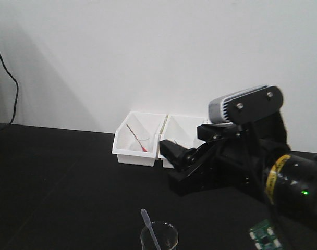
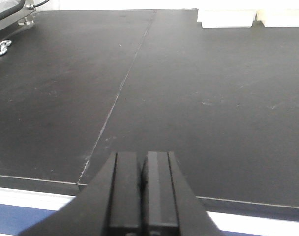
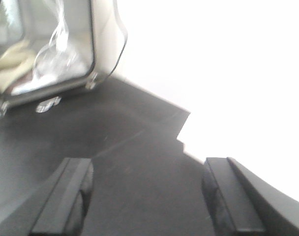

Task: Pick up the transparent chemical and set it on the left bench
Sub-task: 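Raise and withdraw the open right gripper from the beaker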

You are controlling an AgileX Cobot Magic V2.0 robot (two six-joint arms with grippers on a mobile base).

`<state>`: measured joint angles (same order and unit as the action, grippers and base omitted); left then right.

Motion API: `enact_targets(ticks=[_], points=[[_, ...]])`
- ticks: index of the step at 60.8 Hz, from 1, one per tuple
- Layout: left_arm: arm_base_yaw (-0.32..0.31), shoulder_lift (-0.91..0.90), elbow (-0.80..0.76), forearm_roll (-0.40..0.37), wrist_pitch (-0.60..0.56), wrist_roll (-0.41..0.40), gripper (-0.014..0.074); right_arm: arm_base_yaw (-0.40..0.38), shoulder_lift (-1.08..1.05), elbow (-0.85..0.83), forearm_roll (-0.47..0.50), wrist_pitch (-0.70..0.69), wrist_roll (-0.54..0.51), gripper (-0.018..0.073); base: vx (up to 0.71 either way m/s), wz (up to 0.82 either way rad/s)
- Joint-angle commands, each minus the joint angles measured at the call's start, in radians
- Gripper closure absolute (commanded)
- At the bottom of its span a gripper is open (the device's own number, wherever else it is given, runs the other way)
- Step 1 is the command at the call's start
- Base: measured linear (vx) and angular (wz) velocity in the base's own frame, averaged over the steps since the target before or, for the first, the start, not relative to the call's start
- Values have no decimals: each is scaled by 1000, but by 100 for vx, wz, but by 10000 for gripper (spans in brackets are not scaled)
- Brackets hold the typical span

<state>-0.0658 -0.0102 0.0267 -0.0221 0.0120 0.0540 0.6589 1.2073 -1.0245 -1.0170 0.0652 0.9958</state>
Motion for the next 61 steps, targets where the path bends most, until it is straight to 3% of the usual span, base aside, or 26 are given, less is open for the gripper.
enact_targets(ticks=[1, 17, 24, 29, 35, 42, 45, 53, 61], points=[[-2, -19, 16, -1, -78, -8, 600, 1, -71, -30, -6, -5, 0, 63, 0, 0], [-2, -19, 16, -1, -78, -8, 600, -2, -103, -30, -22, 38, 0, 95, 0, 0], [-2, -19, 16, -1, -78, -8, 600, -2, -134, -30, 6, 155, -14, 157, 0, 0], [-2, -19, 16, -1, -78, -8, 600, -5, -200, -30, 100, 292, -112, 236, 0, 0], [-2, -19, 16, -1, -78, -8, 600, -15, -301, -30, 246, 503, -367, 389, 0, 0], [-2, -19, 16, -1, -78, -8, 600, -129, -401, 9, 395, 565, -646, 568, 0, 0], [-2, -19, 16, -1, -78, -8, 600, -222, -465, 70, 469, 530, -727, 572, 0, 0], [-2, -19, 16, -1, -78, -8, 600, -463, -631, 271, 628, 376, -771, 569, 0, 0], [-2, -19, 16, -1, -78, -8, 600, -634, -802, 515, 666, 213, -771, 567, 0, 0]])
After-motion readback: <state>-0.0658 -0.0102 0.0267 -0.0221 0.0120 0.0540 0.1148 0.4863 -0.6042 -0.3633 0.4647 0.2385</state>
